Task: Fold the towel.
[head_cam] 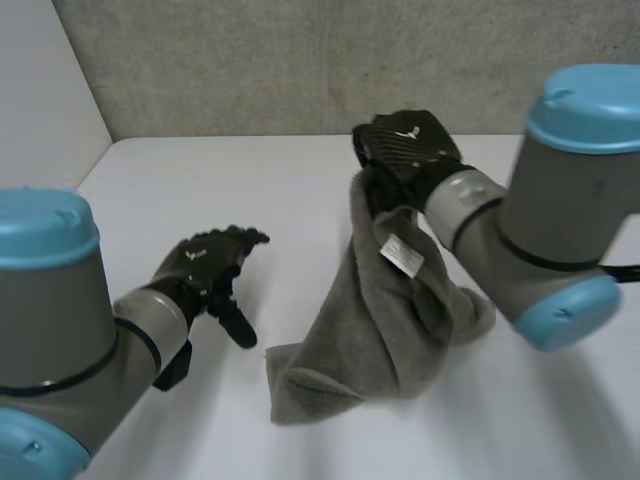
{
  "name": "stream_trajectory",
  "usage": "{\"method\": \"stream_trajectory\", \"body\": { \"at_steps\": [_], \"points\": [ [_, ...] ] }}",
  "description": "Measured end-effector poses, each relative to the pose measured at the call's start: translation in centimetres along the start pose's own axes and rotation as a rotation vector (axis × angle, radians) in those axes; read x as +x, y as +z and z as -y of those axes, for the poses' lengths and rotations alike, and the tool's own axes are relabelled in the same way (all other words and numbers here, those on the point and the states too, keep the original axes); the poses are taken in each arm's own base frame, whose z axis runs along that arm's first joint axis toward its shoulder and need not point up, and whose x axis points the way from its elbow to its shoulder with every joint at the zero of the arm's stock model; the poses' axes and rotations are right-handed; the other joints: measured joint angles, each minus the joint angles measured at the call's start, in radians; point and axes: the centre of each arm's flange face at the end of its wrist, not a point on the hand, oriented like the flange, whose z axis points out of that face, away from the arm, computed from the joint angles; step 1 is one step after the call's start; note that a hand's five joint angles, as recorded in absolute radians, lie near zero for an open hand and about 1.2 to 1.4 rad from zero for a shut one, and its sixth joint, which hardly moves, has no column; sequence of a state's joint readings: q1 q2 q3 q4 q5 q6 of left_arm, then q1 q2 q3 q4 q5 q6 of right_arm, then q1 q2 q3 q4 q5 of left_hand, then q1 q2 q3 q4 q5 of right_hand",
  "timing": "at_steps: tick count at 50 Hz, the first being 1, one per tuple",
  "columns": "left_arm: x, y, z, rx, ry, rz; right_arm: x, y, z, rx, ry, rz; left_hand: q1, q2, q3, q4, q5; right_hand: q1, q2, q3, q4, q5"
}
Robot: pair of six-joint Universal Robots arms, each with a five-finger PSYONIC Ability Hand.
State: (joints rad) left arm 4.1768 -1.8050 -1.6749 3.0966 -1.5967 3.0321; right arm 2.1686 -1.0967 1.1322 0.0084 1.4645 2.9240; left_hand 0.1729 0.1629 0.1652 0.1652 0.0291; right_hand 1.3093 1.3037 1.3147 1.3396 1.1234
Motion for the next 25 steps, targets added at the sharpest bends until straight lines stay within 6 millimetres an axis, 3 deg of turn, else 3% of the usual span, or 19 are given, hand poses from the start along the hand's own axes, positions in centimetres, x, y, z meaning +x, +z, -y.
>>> {"method": "stream_trajectory", "body": {
  "at_steps": [7, 13, 18, 25],
  "points": [
    [-0.3, 0.4, -1.2, 0.007, -0.001, 0.002, -3.9, 1.9, 0.1, 0.027, 0.026, 0.064, 0.0, 0.0, 0.0, 0.0, 0.0, 0.0, 0.0, 0.0, 0.0, 0.0],
    [-0.5, 0.8, -2.5, -0.024, -0.002, 0.008, -6.5, 3.4, -2.2, -0.019, 0.022, 0.072, 0.0, 0.0, 0.0, 0.0, 0.0, 0.0, 0.0, 0.0, 0.0, 0.0],
    [-0.6, 0.7, -3.6, -0.064, -0.001, 0.009, -6.7, 4.3, -3.9, -0.058, -0.023, 0.016, 0.0, 0.003, 0.0, 0.002, 0.0, 0.0, 0.0, 0.0, 0.0, 0.0],
    [-0.3, 0.4, -4.3, -0.09, 0.003, 0.002, -5.2, 4.8, -4.5, -0.078, -0.079, -0.063, 0.028, 0.039, 0.037, 0.037, 0.0, 0.0, 0.0, 0.0, 0.0, 0.0]
  ]
}}
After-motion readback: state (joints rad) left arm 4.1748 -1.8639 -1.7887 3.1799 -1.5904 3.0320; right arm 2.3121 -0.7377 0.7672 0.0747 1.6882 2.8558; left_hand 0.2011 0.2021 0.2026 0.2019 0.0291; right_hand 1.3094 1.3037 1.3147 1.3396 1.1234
